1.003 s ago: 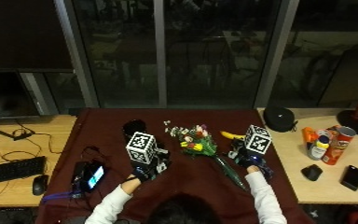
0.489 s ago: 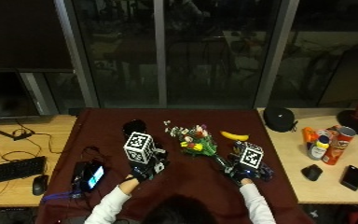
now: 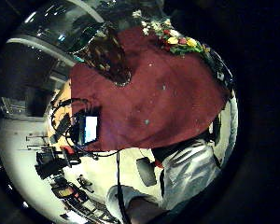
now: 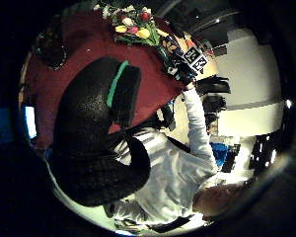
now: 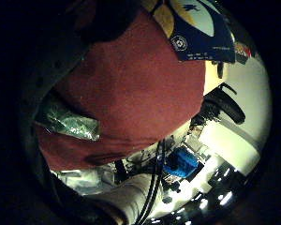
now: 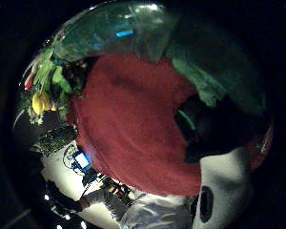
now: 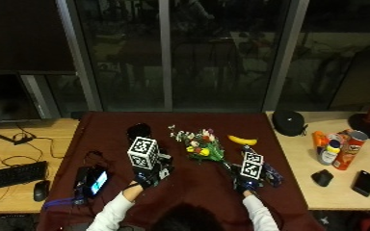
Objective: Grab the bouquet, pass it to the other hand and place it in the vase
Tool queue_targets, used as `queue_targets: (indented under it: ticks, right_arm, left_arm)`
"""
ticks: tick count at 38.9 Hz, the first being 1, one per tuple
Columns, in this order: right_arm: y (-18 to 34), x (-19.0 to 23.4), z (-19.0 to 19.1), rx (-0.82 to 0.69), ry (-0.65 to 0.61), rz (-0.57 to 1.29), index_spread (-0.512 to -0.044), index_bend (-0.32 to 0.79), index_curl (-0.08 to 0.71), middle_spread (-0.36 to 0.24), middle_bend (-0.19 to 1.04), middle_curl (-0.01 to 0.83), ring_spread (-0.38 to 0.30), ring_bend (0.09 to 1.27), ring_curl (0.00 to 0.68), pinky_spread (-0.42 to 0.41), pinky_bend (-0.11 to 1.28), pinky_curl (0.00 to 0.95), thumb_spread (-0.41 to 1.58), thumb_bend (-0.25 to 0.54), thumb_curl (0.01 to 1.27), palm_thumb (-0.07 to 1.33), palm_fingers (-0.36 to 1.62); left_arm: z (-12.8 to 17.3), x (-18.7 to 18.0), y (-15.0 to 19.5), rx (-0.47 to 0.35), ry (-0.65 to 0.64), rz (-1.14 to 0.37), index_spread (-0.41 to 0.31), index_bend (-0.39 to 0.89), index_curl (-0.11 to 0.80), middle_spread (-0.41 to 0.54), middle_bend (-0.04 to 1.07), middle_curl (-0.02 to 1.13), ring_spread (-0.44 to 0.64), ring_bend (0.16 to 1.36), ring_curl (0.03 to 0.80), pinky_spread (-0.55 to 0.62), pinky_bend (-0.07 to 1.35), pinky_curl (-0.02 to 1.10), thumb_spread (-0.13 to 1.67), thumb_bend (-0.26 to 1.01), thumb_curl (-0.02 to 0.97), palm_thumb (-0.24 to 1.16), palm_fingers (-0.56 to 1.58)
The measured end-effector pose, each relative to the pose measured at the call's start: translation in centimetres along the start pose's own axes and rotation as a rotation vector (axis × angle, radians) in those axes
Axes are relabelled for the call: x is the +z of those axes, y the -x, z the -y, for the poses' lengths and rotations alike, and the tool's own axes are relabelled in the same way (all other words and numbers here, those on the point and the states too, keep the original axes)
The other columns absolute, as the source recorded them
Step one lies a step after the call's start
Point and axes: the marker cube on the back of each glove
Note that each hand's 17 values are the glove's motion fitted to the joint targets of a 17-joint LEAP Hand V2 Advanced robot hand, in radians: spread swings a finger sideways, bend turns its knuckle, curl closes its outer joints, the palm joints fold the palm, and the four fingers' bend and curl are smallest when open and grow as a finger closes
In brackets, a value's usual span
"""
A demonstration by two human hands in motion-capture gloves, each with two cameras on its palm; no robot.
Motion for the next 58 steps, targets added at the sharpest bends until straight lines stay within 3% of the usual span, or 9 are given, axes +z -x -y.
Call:
queue_targets:
  ticks: [7,10,16,19,22,30,40,45,58]
  right_arm:
    - [0.2,1.0,4.2,-0.055,-0.182,0.012,-0.195,0.33,0.192,-0.069,0.34,0.416,-0.139,0.61,0.344,-0.125,0.70,0.324,1.10,0.087,0.39,0.86,0.96]
    - [0.1,0.5,4.5,-0.085,-0.196,0.051,-0.194,0.33,0.234,-0.081,0.31,0.421,-0.151,0.58,0.356,-0.154,0.67,0.335,1.10,0.091,0.39,0.90,0.99]
    - [-0.8,-0.2,4.7,-0.078,-0.200,0.169,-0.218,0.10,0.227,-0.160,0.51,0.489,-0.212,0.78,0.424,-0.262,0.62,0.346,1.04,0.085,0.43,0.97,1.34]
    - [-1.3,-0.6,4.9,-0.052,-0.267,0.251,-0.221,0.27,0.290,-0.170,0.61,0.526,-0.209,0.82,0.452,-0.271,0.57,0.349,1.00,0.038,0.42,0.94,1.54]
    - [-1.3,-1.1,5.7,-0.084,-0.413,0.383,-0.223,0.34,0.327,-0.176,0.65,0.541,-0.211,0.83,0.468,-0.278,0.58,0.365,0.96,0.011,0.41,0.94,1.53]
    - [-0.4,-3.9,4.2,-0.110,-0.415,0.729,-0.221,0.45,0.413,-0.172,0.73,0.569,-0.205,0.87,0.493,-0.283,0.61,0.400,0.89,-0.018,0.42,0.98,1.50]
    - [4.9,-10.5,-2.2,-0.559,-0.585,1.162,-0.215,0.48,0.471,-0.167,0.77,0.581,-0.202,0.91,0.511,-0.279,0.64,0.433,0.84,-0.025,0.44,0.97,1.45]
    - [8.1,-13.1,-5.4,-0.935,-0.784,1.250,-0.213,0.44,0.485,-0.166,0.78,0.581,-0.198,0.93,0.517,-0.276,0.67,0.446,0.73,-0.018,0.49,1.00,1.42]
    - [14.1,-13.1,-9.7,-0.855,-0.517,1.483,-0.213,0.42,0.522,-0.165,0.79,0.583,-0.194,0.94,0.520,-0.269,0.69,0.464,0.58,-0.022,0.58,1.03,1.41]
  left_arm:
    - [-0.1,0.3,0.1,-0.005,0.011,0.009,0.023,0.13,0.272,0.126,0.19,0.35,0.23,0.55,0.276,0.25,0.33,0.33,1.22,-0.02,0.270,0.22,0.33]
    - [-0.1,0.3,0.3,-0.014,0.018,0.008,0.023,0.13,0.272,0.126,0.19,0.35,0.23,0.55,0.277,0.25,0.33,0.33,1.22,-0.02,0.270,0.22,0.33]
    - [-0.2,-0.1,0.4,-0.036,0.013,-0.002,0.023,0.14,0.275,0.126,0.19,0.35,0.23,0.55,0.278,0.24,0.33,0.34,1.22,-0.02,0.272,0.22,0.33]
    - [-0.3,-0.2,0.4,-0.039,0.013,-0.004,0.017,0.14,0.275,0.126,0.19,0.35,0.23,0.55,0.279,0.24,0.33,0.34,1.22,-0.01,0.275,0.23,0.34]
    - [-0.3,-0.4,0.3,-0.038,0.017,-0.010,0.015,0.14,0.275,0.126,0.19,0.35,0.23,0.55,0.282,0.24,0.33,0.34,1.22,-0.02,0.276,0.23,0.35]
    - [1.3,-1.2,-0.3,-0.063,0.017,-0.079,0.003,0.15,0.282,0.120,0.20,0.36,0.22,0.54,0.280,0.24,0.31,0.34,1.22,-0.01,0.279,0.24,0.37]
    - [4.2,-2.9,-2.4,0.022,-0.033,-0.351,0.044,0.08,0.261,0.140,0.19,0.37,0.23,0.56,0.294,0.26,0.31,0.35,1.23,-0.01,0.281,0.25,0.32]
    - [5.7,-3.5,-4.1,0.132,-0.050,-0.609,0.103,0.01,0.208,0.208,0.17,0.36,0.26,0.63,0.317,0.29,0.39,0.37,1.16,-0.02,0.294,0.26,0.18]
    - [8.9,-5.6,-8.9,0.244,-0.048,-1.076,0.135,0.06,0.149,0.264,0.22,0.37,0.29,0.71,0.323,0.33,0.45,0.37,1.06,-0.02,0.320,0.32,0.10]
